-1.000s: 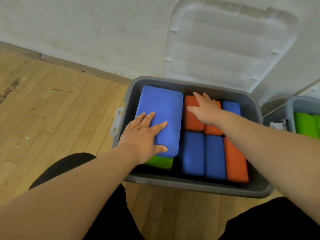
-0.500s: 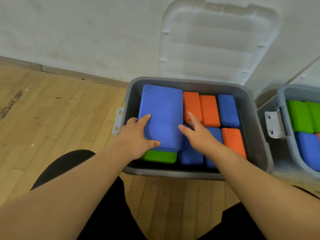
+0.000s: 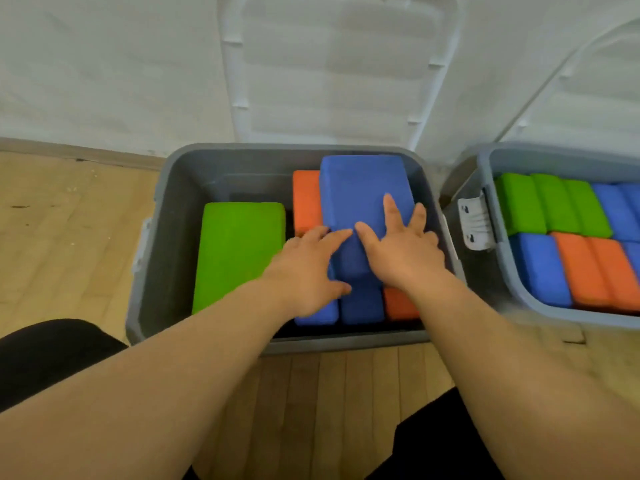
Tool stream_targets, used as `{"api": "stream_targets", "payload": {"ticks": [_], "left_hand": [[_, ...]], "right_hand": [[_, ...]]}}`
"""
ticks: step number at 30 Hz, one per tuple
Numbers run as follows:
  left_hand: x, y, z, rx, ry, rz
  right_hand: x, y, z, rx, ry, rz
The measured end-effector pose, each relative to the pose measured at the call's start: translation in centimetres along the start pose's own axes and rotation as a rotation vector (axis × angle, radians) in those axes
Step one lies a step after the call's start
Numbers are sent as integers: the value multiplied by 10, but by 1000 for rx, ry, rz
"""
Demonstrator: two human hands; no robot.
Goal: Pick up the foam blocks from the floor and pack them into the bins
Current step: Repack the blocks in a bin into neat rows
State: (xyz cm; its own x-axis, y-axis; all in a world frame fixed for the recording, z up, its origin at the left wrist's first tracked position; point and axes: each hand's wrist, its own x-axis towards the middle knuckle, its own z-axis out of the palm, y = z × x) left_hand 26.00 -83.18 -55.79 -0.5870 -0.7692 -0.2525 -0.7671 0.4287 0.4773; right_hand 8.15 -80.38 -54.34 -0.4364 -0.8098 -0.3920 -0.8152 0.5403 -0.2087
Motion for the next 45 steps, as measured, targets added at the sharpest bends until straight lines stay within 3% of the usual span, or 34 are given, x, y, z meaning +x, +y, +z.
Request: {"api": "stream_targets", "payload": {"ticks": [3,6,9,11,15,20,24,26,28,30,31,33,35,37,39,42,45], "left_hand": [[-11,-30,2,20,133,-164],[-31,-68,-4,57,181,-596],[-48,-98,2,-208,135,-887],[-56,-108,9,-370,138,-860],[-69,-103,7,-455,290,-736],[-82,-86,-10,-498,340,-583],[-75,-74,-42,-620,604,-507],[-65,-66,-59,-812,724,-431],[-51,-47,-68,-919,763,-372],[-36,-16,-70,-944,719,-310],[-27,0,-67,-955,664,-269],[-10,27,-51,-962,487,-192],[-4,45,-39,-860,290,-128],[-6,48,-35,-807,204,-102],[-11,38,-40,-780,166,-113],[-30,0,-49,-673,147,-199],[-51,-49,-52,-515,205,-424]], "right_hand": [[0,0,3,3,34,-22],[0,4,2,-12,34,-29],[-1,2,6,-42,54,-43],[0,-1,7,-45,64,-44],[3,-1,8,-41,71,-23],[2,-5,7,-27,63,-18],[3,-3,4,-2,0,-28],[3,-2,-4,119,-26,-38],[-1,-5,-25,444,92,-93],[-8,-9,-57,801,279,-200],[-16,-10,-70,866,346,-261],[-23,-3,-76,702,429,-384],[-21,4,-65,279,324,-408],[-17,7,-57,80,195,-328],[-20,3,-61,37,192,-289],[-36,-7,-63,-33,321,-335],[-66,-31,-49,193,485,-638]]}}
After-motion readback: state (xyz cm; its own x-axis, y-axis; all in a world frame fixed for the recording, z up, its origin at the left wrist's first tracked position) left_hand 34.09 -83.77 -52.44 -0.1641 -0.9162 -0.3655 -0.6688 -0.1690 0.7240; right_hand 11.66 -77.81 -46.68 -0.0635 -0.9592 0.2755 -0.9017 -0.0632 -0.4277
